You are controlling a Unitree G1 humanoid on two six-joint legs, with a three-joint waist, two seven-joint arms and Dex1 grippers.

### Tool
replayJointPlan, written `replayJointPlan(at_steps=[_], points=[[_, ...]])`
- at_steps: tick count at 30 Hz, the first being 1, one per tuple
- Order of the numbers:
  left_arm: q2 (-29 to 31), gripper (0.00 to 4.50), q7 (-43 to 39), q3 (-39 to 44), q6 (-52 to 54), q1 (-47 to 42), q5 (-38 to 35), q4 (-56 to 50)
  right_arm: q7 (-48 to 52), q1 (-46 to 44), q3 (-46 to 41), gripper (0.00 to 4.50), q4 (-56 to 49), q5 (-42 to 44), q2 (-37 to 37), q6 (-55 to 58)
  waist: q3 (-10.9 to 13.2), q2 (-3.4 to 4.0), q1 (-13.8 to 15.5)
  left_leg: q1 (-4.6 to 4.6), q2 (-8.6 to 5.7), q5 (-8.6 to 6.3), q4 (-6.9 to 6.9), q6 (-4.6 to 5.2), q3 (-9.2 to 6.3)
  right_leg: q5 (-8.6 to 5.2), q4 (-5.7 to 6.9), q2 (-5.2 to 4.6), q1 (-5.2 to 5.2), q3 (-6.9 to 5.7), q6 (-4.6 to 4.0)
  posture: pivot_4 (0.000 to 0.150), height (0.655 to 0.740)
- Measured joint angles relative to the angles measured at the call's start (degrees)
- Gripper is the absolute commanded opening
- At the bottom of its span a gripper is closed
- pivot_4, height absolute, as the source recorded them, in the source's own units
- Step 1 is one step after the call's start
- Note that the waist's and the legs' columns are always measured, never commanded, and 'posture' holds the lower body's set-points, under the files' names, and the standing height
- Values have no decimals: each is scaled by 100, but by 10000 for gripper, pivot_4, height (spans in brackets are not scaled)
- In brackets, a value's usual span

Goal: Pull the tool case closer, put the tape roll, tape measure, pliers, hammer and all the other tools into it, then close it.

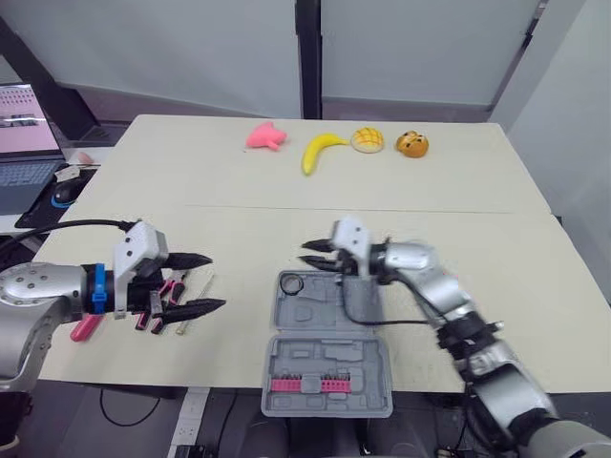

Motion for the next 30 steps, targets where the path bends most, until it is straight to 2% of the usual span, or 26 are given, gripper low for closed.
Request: replayJointPlan(at_steps=[3, 6, 9, 10, 12, 19, 23, 30], points=[[192, 45000, -107, 337, -58, -82, 20, 773, 666, 292, -557, 23000, -272, 433, -1116, 204, 3, -4, 5, -7, 1, 0, -1, 1, 0, 0, -2, 0, -8, -2, -2, 1500, 7400], [457, 45000, -260, 706, -122, -105, 27, 1396, 1151, 518, -1005, 28494, -283, 717, -1909, 270, 5, -3, -20, -8, 1, -1, -4, 1, 5, -2, -1, 0, -15, 3, -3, 1500, 7400], [686, 45000, -468, 988, -142, -97, 35, 1970, 1481, 703, -1426, 36163, -149, 924, -2558, 321, 5, -3, -59, -10, 2, 0, -6, 1, 11, -2, 1, 0, -22, 8, -3, 1500, 7400], [739, 45000, -516, 1049, -160, -123, 41, 2214, 1546, 758, -1547, 40075, -87, 962, -2721, 324, 5, -3, -65, -9, 2, 0, -6, 1, 12, -2, 2, 1, -23, 8, -4, 1500, 7400], [859, 45000, -629, 1101, -263, -191, 113, 2754, 1659, 890, -1734, 44503, 50, 1065, -2933, 332, 5, -3, -73, -10, 3, 0, -5, 1, 12, -3, 3, 2, -24, 8, -4, 1500, 7400], [1607, 45000, -1367, 804, -1107, -922, 813, 5577, 2411, 1310, -2084, 44503, 812, 1237, -3911, 547, 7, -1, -68, -25, 0, 0, -3, 1, 20, -6, 4, 0, -42, 12, 0, 1500, 7400], [1712, 45000, -1605, 350, -1562, -1368, 1369, 6724, 2764, 1267, -2066, 44503, 1479, 1112, -4220, 534, 7, 0, -71, -31, 2, 0, -2, 2, 21, -11, 14, 4, -53, 13, 9, 1500, 7400], [1713, 45000, -1639, 108, -1984, -1910, 1750, 7398, 2861, 1235, -2005, 44503, 1526, 1080, -4220, 677, 7, 0, -85, -57, 2, 1, 2, 1, 22, -1, 27, 3, -84, 15, -3, 1500, 7400]])
